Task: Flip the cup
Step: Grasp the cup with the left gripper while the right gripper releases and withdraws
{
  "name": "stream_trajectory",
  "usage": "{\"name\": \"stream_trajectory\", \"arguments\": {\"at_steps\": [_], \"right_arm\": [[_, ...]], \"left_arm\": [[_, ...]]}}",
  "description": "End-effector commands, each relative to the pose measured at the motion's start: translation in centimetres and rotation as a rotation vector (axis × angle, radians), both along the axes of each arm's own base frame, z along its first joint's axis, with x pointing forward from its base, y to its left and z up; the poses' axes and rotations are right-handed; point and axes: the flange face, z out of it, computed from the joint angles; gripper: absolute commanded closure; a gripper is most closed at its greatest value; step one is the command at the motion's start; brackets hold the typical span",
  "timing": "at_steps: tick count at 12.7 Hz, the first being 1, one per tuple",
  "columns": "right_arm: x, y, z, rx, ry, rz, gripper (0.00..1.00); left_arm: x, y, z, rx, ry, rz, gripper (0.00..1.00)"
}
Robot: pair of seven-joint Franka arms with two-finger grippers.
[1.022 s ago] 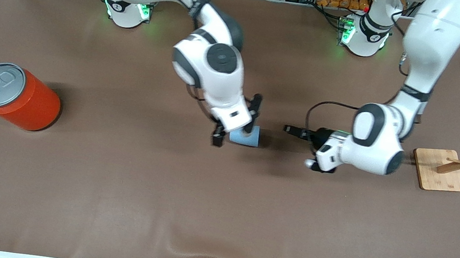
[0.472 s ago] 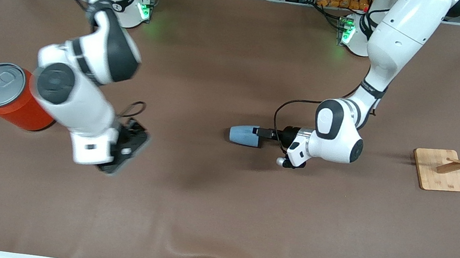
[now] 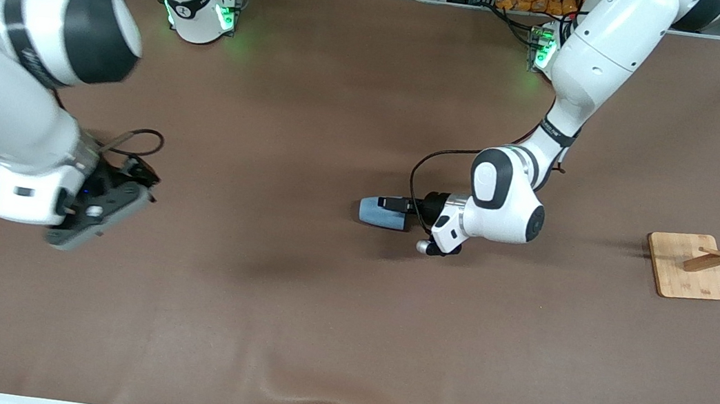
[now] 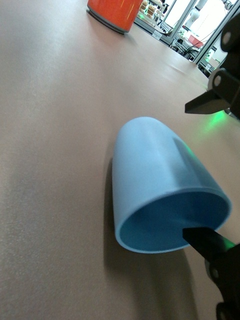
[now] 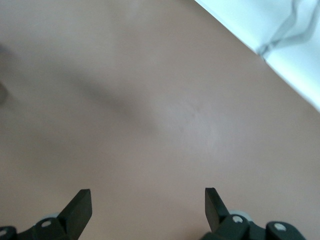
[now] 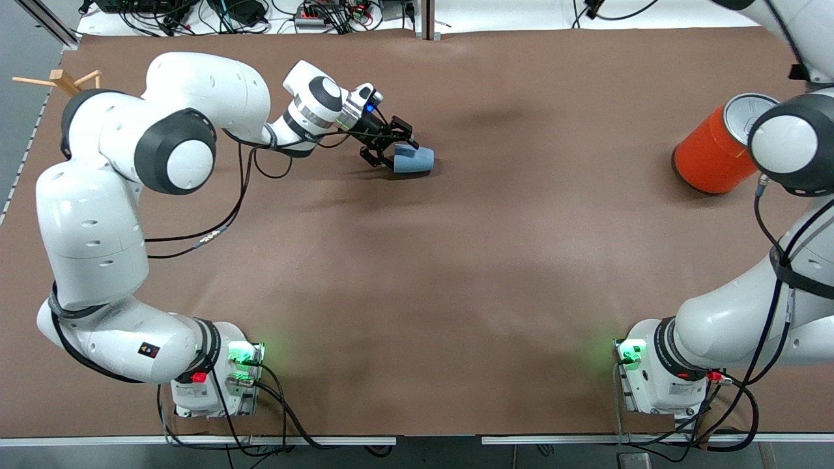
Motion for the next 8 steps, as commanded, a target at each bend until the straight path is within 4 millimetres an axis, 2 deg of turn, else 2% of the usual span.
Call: {"name": "stream_trajectory", "arguments": {"at_steps": [1,2,3,7,8], "right_arm": [[-3.0,-2.7,3.0,-0.026,0.066,-0.351,0.0],[-3.9,-3.7,4.1,-0.04,0.08,-0.512,0.0],[-4.5,-4.7,4.6,-0.049,0.091,-0.64,0.0],[-7.9,-9.4,7.5,0.013,0.111,-0.802,0.0],[-8.8,-9.5,7.9,0.014,0.105,-0.808,0.0]], "left_arm": [[0.3,0.0,0.0,0.005,-0.025,0.029,0.53],[0.2,-0.1,0.0,0.01,-0.029,0.027,0.91],[0.4,0.0,0.1,0.011,-0.032,0.031,1.0],[1.4,0.7,1.5,0.023,-0.066,0.035,1.0],[2.0,1.2,2.7,0.051,-0.108,-0.005,1.0]]}}
